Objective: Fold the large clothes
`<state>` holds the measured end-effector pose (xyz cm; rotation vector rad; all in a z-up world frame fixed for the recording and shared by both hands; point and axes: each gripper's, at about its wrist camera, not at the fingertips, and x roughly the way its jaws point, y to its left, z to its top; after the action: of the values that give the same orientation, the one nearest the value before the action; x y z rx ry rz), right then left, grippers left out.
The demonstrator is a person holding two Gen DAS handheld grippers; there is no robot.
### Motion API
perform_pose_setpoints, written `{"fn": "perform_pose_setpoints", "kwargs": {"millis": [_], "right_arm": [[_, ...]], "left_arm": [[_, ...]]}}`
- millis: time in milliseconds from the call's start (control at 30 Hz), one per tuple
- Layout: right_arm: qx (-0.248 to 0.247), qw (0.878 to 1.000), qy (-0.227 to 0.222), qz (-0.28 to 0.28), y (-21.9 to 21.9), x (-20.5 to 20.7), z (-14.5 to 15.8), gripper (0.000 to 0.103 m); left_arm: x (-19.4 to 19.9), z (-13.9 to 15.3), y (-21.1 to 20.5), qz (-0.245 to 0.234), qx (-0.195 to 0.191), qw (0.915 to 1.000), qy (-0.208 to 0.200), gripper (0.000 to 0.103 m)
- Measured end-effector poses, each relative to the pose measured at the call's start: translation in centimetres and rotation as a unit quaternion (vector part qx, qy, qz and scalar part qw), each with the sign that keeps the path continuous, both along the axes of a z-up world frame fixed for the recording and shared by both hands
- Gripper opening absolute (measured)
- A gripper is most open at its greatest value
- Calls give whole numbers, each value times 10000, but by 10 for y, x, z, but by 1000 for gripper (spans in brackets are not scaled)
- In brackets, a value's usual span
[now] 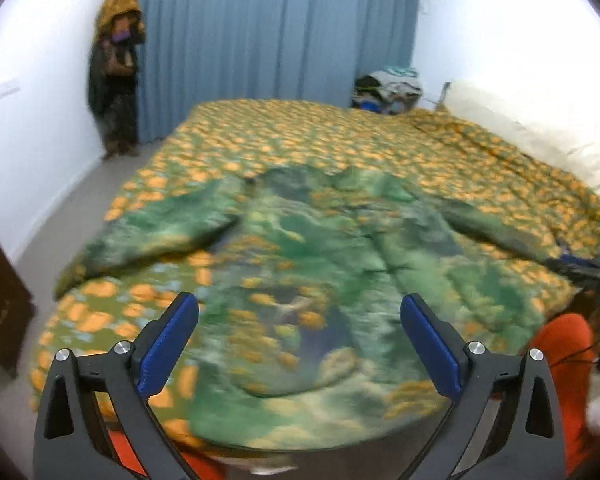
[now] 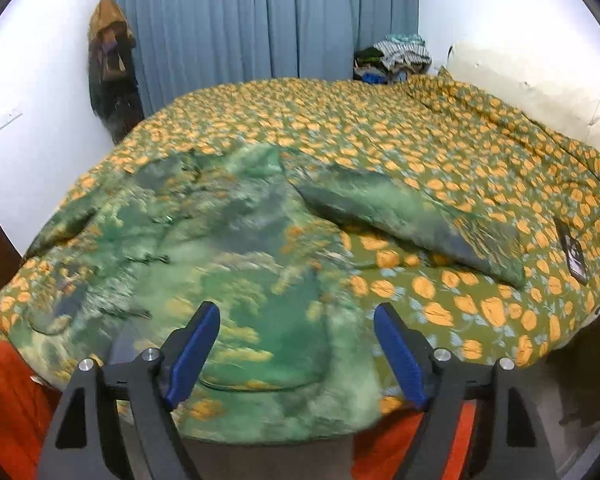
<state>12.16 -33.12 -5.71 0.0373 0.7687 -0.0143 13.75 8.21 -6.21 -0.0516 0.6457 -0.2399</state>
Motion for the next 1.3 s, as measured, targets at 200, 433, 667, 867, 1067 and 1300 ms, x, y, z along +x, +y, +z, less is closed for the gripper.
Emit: {"fn": "perform_pose_setpoints", "kwargs": {"millis": [200,433,667,867,1067,1300], "right_arm": [[-257,9984,250,436,56,-10,-27,81],[-418,9971,115,626,70,-25,-22,85],[-450,9976,10,524,71,-25,-10,85],[-335,9988,-91,348,58,-24,2,85],[-440,9990,4,87,45,-26,-2,85],[-424,9985,257,229,55,-19,-18,85]], "left_arm": [[-11,-22,-37,-90,-223,9987,442,101],[-39,-27,-66,-126,671,9974,244,102],[-34,-19,-64,-202,452,9975,495,102],[-8,-8,-73,108,988,9941,424,102],[6,-17,-79,322,997,9930,545,102],[10,-30,-80,397,1191,9891,775,102]]}}
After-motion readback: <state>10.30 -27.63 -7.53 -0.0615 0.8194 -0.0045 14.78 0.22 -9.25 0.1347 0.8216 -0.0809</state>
